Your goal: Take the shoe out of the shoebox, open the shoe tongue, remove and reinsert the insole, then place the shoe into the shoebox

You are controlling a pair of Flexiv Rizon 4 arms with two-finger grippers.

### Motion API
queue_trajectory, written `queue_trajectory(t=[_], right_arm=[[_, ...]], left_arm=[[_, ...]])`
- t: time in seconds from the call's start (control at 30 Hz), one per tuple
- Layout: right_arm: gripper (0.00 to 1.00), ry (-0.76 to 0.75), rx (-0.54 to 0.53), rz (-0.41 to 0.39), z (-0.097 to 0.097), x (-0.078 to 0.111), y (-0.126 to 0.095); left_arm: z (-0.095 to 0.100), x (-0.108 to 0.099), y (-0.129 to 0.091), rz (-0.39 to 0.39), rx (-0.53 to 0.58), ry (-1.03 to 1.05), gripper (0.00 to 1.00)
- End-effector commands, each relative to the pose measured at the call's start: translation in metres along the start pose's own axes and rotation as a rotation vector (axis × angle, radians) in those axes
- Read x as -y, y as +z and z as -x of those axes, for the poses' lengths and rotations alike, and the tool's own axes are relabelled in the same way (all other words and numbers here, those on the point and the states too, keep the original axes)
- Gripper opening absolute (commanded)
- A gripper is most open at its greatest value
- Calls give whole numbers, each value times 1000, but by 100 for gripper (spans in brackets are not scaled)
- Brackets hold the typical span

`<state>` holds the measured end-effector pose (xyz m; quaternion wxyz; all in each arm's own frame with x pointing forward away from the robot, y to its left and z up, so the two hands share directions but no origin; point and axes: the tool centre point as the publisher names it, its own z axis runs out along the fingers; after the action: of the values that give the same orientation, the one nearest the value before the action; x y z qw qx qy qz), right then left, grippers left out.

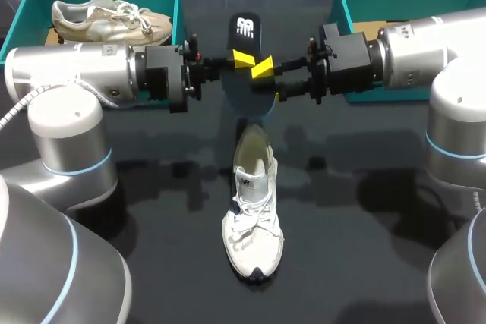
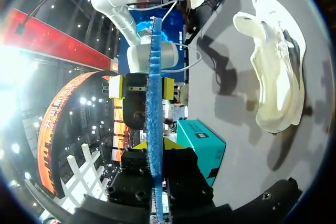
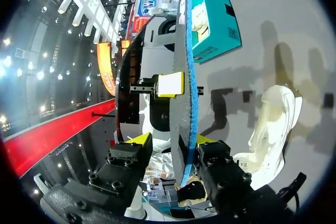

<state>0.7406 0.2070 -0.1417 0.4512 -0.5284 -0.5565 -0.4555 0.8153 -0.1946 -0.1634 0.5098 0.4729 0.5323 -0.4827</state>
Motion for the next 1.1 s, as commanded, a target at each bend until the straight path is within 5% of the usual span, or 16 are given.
queue_trajectory(t=[0.03, 0.5, 0.87, 0.93, 1.1], right_arm=[[42, 1, 1, -8, 0, -4, 6], [31, 14, -19, -22, 8, -7, 11], [15, 22, -30, -5, 11, -6, 9], [0, 22, -31, -2, 12, -6, 9], [0, 12, -30, 0, 11, -8, 8]], left_arm=[[-1, -1, 6, 1, 10, 2, 0], [5, 5, 10, -10, 32, 9, 0], [6, 6, 11, -13, 32, 13, 0], [6, 7, 11, -13, 31, 12, 0], [4, 8, 11, -16, 24, 11, 0]])
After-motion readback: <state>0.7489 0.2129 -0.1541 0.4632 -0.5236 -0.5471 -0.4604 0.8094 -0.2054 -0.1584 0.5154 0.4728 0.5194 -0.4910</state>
